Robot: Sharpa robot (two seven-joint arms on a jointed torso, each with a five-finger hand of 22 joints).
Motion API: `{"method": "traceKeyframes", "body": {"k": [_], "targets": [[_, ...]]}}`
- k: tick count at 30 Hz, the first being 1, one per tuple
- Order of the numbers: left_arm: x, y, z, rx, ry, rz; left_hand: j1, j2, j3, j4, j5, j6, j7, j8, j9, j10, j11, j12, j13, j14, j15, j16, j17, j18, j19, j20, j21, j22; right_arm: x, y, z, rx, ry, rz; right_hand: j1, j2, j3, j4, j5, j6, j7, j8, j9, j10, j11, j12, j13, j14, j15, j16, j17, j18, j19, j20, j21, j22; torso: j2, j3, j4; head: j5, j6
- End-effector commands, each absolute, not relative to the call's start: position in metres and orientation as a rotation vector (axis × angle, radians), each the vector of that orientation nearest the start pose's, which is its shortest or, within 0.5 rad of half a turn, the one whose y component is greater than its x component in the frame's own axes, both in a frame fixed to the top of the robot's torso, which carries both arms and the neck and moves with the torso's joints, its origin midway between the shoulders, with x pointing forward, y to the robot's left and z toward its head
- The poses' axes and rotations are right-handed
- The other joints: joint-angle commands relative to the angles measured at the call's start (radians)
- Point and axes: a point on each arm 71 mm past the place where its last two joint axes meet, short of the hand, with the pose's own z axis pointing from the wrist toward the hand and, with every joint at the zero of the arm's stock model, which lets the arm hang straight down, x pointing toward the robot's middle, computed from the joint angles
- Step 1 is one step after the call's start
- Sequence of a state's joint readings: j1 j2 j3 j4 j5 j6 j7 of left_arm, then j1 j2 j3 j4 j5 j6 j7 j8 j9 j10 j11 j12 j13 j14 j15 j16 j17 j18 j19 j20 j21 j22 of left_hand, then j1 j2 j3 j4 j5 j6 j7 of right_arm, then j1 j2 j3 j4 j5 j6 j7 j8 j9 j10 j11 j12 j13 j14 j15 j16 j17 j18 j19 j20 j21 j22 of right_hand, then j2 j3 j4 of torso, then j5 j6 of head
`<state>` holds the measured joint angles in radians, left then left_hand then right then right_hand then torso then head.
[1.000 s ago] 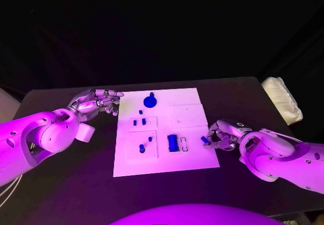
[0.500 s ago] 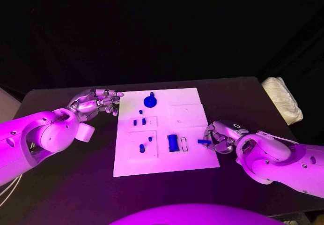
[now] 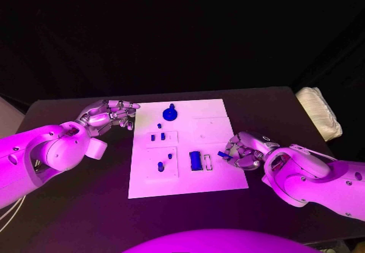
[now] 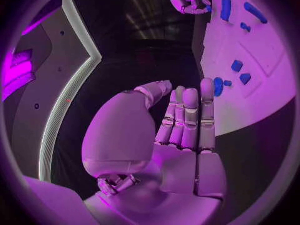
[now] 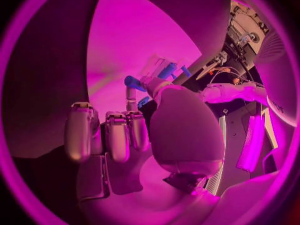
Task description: Assemble the parts on the task board
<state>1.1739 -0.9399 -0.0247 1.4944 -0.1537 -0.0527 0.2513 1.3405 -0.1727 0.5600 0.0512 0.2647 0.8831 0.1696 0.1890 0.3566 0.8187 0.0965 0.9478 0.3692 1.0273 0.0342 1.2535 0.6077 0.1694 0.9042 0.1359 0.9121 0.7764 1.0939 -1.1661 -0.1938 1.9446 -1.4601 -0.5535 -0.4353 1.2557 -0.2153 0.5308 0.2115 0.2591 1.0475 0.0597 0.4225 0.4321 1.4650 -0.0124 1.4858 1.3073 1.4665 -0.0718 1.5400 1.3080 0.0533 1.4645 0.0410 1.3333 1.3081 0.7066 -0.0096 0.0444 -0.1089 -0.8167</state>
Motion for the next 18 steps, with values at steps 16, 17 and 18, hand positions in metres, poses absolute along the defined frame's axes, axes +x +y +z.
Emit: {"method": "traceKeyframes", "body": {"k": [16,17,18], "targets": [[0.479,0.246,-0.192,-0.994,1.696,-1.566,-0.003,0.004,0.000,0.003,0.001,-0.005,0.003,-0.002,-0.002,-0.006,0.002,0.002,-0.001,-0.005,0.003,-0.003,0.002,0.014,0.007,0.003,-0.007,-0.002,0.358,-0.224,-0.258,0.341,1.922,0.555,-0.109,-0.002,-0.046,0.040,-0.024,0.005,0.000,0.009,0.018,0.079,-0.002,0.019,0.228,0.088,-0.004,0.002,0.181,-0.005,0.023,-0.007,-0.005,0.167,0.001,0.0018,-0.0001,0.000,-0.005],[0.479,0.245,-0.192,-0.993,1.697,-1.566,-0.003,0.004,0.000,0.003,0.001,-0.005,0.003,-0.002,-0.002,-0.006,0.002,0.002,-0.001,-0.005,0.003,-0.003,0.002,0.014,0.007,0.003,-0.007,-0.002,0.358,-0.223,-0.259,0.342,1.923,0.556,-0.117,-0.001,-0.052,0.045,-0.024,0.006,0.000,0.009,0.018,0.079,-0.002,0.021,0.229,0.089,-0.004,0.002,0.182,-0.005,0.024,-0.007,-0.004,0.167,0.001,0.0013,-0.0001,-0.001,-0.004],[0.479,0.245,-0.192,-0.993,1.697,-1.566,-0.003,0.004,0.000,0.003,0.001,-0.005,0.003,-0.002,-0.002,-0.006,0.002,0.002,-0.001,-0.005,0.003,-0.003,0.002,0.014,0.007,0.003,-0.007,-0.002,0.358,-0.223,-0.259,0.342,1.923,0.556,-0.118,-0.001,-0.053,0.046,-0.024,0.006,-0.001,0.009,0.018,0.079,-0.002,0.021,0.229,0.089,-0.004,0.002,0.182,-0.005,0.024,-0.007,-0.004,0.168,0.001,0.0011,0.0002,-0.001,-0.004]]}}
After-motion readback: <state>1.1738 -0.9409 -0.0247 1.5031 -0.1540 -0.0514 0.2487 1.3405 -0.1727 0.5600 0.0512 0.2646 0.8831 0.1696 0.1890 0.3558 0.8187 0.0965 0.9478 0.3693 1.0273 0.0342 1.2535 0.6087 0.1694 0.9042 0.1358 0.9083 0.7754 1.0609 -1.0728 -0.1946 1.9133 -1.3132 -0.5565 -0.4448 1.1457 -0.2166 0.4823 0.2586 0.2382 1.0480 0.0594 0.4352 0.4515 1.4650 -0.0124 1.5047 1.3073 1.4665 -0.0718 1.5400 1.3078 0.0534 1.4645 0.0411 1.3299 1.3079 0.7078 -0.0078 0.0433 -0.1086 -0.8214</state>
